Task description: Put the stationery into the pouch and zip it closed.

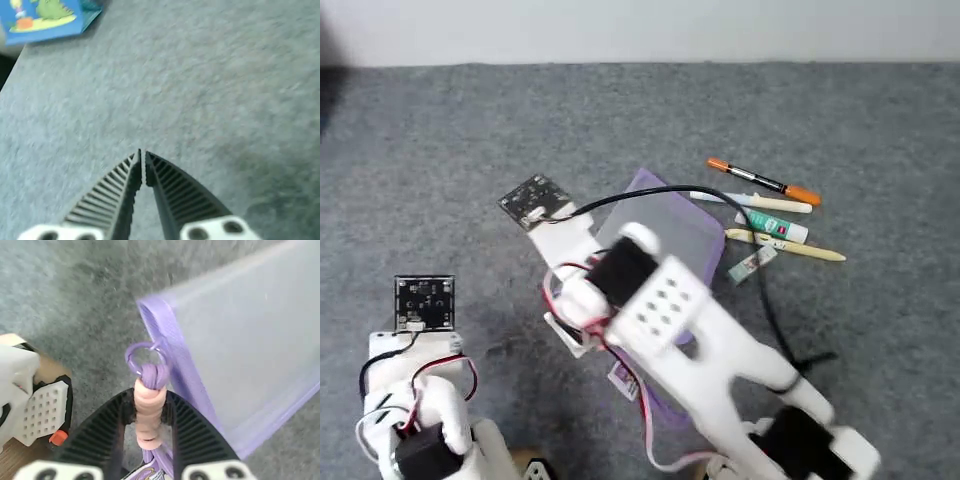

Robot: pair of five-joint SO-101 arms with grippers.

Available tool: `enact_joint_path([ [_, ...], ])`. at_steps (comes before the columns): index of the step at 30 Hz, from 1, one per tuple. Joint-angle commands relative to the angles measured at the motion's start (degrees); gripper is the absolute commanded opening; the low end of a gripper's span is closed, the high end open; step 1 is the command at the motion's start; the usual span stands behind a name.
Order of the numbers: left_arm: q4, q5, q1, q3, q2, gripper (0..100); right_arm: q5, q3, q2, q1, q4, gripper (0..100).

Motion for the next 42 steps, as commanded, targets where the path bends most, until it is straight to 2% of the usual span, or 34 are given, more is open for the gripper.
enact_joint_path([
  [1, 0.0, 1.76, 6.15, -3.3, 0.0, 2, 3.78, 2.64, -8.84, 1.19, 2.51, 0.8],
  [8, 2.81, 2.46, 15.38, -9.1, 2.46, 4, 4.48, 10.29, -17.54, 7.96, 2.42, 0.8],
  [11, 5.98, 8.35, 20.75, -16.48, 9.93, 8, 4.48, 11.25, -19.21, 9.45, 2.07, 0.8],
  [16, 11.52, 19.25, 34.11, -34.07, 25.41, 10, 4.48, 11.25, -20.09, 9.63, 1.63, 0.8],
  [22, 15.3, 23.65, 46.42, -48.84, 34.37, 11, 4.57, 11.16, -20.09, 9.63, 1.63, 0.8],
  [30, 15.47, 23.74, 51.34, -50.24, 39.03, 11, 4.57, 10.99, -20.18, 9.63, 1.63, 0.8],
  [34, 15.74, 24.44, 51.6, -48.4, 42.2, 17, 4.57, 10.99, -20.18, 9.63, 1.63, 0.8],
  [42, 16.62, 24.35, 51.69, -43.82, 39.74, 17, 4.57, 10.9, -20.18, 9.63, 1.63, 0.8],
])
